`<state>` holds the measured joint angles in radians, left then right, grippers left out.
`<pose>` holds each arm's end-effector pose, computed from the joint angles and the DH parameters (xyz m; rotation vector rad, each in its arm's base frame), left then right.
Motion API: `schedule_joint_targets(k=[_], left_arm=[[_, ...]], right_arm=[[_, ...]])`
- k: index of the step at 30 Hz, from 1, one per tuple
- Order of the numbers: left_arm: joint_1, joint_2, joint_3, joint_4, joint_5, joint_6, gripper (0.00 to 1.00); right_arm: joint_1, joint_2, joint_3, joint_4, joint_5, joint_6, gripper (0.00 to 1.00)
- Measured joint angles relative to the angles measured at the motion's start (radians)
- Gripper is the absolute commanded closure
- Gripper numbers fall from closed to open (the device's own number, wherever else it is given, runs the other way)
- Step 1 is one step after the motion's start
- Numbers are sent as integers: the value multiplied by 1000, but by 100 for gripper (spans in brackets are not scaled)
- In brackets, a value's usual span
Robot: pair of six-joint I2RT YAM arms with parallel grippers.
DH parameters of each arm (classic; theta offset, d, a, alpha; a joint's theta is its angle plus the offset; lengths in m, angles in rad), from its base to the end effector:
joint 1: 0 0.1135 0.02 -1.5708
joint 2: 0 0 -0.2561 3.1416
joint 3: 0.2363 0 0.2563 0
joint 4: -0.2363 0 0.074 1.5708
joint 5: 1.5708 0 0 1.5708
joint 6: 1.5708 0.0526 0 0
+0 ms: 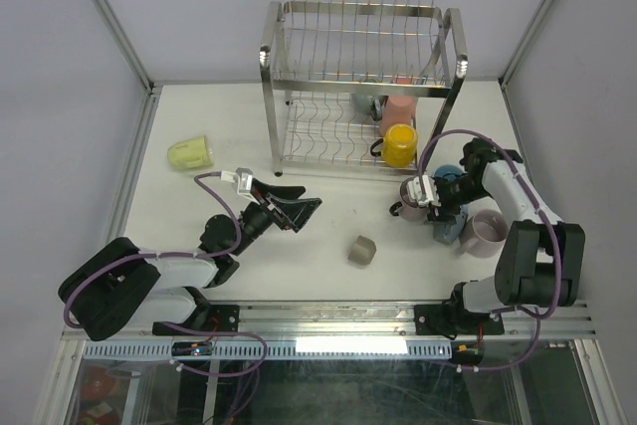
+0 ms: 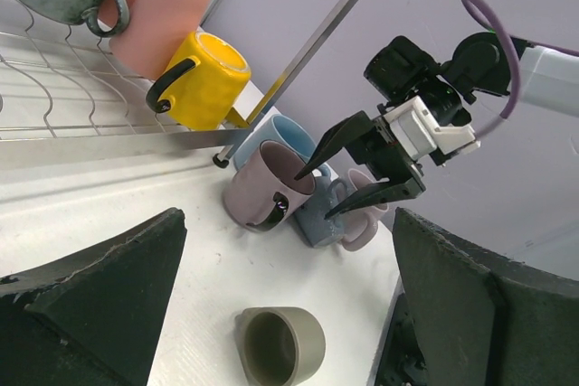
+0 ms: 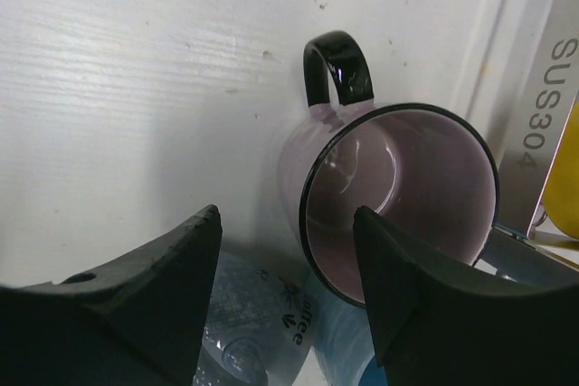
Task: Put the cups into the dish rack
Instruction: Pick up the cup at the center of the board.
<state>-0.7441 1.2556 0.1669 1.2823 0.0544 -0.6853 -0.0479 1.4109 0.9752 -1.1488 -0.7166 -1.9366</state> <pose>0.1698 -0.1602 0.1884 0.0930 1.4879 -1.2172 0.2303 0.0235 0.2019 -2.0201 1.4698 0.5258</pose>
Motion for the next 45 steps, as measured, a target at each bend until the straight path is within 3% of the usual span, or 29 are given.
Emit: schedule_joint_targets(k=[6, 12, 19, 21, 35, 45], left_arm=[[0, 21, -1, 24, 0, -6, 5], [0, 54, -1, 50, 8, -7, 5], [0, 66, -3, 67, 19, -10, 5], [0, 66, -5, 78, 26, -10, 5], [0, 66, -28, 114, 36, -50, 5], [0, 66, -29, 133, 79, -99, 6]], right_arm=[[14, 40, 1, 41, 53, 7, 52], [43, 82, 2, 67, 78, 13, 74], [77, 92, 3, 61, 93, 24, 88], [84, 94, 4, 49, 97, 29, 100], [106, 100, 36, -76, 4, 35, 100], [106, -64, 133, -192, -139, 32, 100]])
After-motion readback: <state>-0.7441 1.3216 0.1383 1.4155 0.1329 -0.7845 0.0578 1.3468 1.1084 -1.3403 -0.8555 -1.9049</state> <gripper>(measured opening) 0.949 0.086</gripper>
